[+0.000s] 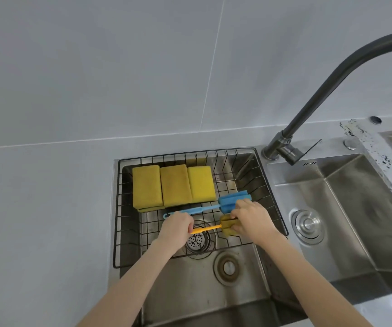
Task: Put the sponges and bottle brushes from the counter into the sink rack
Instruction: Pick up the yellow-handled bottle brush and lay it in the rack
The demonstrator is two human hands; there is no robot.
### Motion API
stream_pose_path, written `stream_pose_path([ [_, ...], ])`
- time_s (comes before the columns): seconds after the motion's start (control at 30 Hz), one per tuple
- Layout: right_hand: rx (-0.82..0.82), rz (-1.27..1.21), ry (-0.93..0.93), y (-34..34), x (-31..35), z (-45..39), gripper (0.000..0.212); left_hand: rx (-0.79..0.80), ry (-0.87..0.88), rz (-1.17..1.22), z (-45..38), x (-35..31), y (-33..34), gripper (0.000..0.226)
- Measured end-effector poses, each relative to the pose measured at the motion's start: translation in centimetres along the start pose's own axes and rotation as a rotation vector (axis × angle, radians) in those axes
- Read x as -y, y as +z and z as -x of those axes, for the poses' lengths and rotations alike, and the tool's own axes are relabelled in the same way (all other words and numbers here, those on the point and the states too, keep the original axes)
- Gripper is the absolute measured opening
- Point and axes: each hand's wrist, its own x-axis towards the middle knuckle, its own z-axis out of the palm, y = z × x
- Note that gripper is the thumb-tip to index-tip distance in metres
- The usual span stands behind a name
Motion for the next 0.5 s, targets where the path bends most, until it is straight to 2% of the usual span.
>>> stream_pose_path([
  [0.37, 0.080, -0.128, 0.109, -0.8, 0.8, -0.2, 0.021, 0.018, 0.014, 0.034, 0.4, 0.4, 0.1, 0.011],
  [0.5, -0.010, -0.170, 0.141, -2.8, 2.5, -0.1, 0.023, -0.056, 0.049, 0.085, 2.2, 0.6, -1.6, 0.023],
])
